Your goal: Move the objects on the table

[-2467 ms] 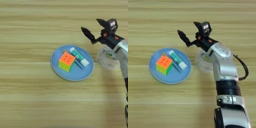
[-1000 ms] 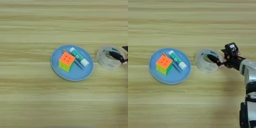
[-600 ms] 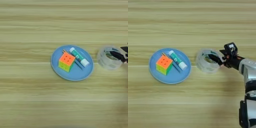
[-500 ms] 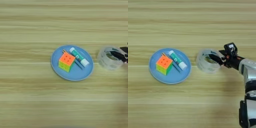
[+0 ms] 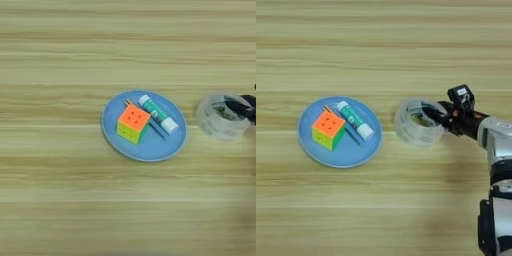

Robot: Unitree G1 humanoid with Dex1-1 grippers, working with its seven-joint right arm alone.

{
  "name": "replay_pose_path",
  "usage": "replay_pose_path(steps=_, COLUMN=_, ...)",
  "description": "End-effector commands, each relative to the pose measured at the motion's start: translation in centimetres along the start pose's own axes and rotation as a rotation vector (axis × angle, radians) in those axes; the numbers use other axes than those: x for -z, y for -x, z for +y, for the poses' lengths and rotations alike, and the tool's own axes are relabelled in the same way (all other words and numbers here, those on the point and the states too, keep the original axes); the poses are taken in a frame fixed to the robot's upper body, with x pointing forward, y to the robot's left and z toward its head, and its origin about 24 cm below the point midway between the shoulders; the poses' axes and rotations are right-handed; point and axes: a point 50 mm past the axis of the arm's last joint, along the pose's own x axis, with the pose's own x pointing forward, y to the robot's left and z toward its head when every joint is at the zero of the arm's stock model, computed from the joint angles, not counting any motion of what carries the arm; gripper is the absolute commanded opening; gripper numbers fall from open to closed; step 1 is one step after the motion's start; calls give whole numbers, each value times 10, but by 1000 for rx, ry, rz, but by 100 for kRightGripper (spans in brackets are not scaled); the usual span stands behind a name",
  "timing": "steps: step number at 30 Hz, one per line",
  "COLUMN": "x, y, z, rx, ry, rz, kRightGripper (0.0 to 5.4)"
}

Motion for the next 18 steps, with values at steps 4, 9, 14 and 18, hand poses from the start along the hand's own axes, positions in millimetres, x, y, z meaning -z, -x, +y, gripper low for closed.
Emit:
replay_pose_path(steps=4, x=-34, y=7, z=-14, rx=60, ry=100, rz=-63, kRightGripper=155)
replay_pose_path(steps=9, x=-37, y=7, z=-14, rx=54, ry=105, rz=-72, kRightGripper=154)
replay_pose_path(steps=14, x=-41, y=9, z=-16, rx=54, ry=110, rz=-82, kRightGripper=154)
replay_pose_path(steps=18, x=-44, y=11, z=-18, rx=63, ry=110, rz=-90, kRightGripper=153)
